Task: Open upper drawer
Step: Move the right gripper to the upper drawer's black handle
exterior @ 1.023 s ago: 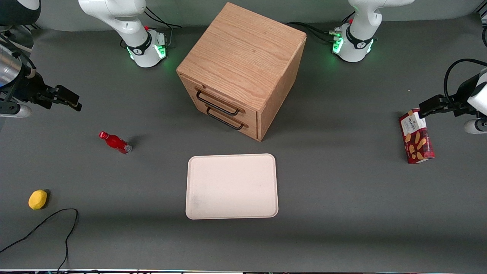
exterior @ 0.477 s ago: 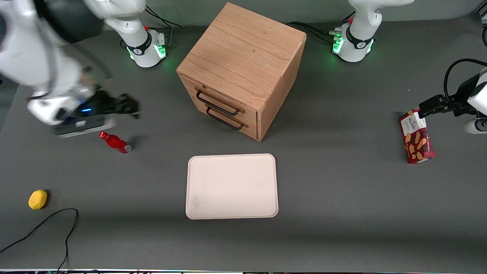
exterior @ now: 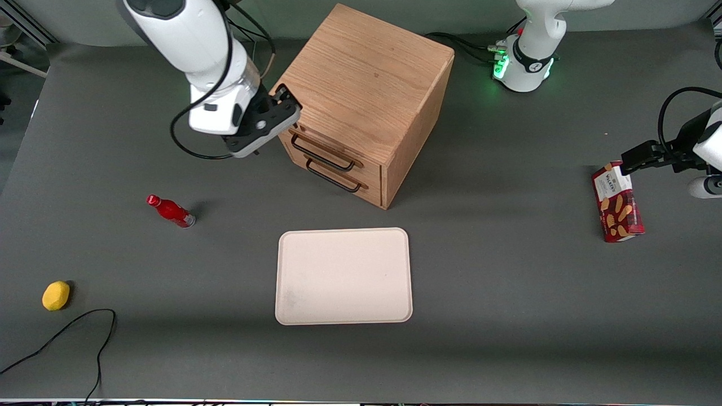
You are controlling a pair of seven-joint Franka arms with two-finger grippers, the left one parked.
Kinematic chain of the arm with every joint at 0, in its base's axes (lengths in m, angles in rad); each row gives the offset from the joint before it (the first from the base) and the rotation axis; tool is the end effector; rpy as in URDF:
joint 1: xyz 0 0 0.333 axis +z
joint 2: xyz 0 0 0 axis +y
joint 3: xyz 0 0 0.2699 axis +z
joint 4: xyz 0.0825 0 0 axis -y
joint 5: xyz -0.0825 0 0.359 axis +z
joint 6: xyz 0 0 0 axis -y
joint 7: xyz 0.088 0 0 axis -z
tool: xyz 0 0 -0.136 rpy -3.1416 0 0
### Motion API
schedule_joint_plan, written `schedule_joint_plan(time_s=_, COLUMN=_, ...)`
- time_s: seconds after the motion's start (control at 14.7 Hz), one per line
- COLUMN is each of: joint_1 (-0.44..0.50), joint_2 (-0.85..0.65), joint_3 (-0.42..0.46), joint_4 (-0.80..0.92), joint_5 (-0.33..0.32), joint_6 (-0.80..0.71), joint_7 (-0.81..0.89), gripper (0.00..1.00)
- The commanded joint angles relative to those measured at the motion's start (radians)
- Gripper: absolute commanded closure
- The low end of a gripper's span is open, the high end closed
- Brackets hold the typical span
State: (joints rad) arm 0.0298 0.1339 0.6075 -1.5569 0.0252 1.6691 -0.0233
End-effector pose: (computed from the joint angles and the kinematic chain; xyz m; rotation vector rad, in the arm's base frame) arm 0.4615 0.3265 0.5038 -2.8828 -0.9776 0.0435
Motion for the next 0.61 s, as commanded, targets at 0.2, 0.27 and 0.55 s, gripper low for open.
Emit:
schedule_joint_plan(time_s=0.2, joint_1=-0.021, joint_2=0.117, joint_3=-0.005, joint_4=0.0, joint_5=0.142, joint_6=-0.008, joint_7=-0.314, gripper=0.0)
schedule_joint_plan(time_s=0.27, joint_1=-0.021, joint_2=0.14, joint_3=-0.006, joint_4=-0.002, joint_5=0.142, joint_6=-0.006, joint_7=-0.341, gripper=0.0)
schedule_joint_plan(time_s=0.55, joint_1=-0.018, joint_2=0.188, joint_3=-0.006, joint_4=-0.02, joint_5=0.134, joint_6=0.012, joint_7=-0.363, gripper=0.0)
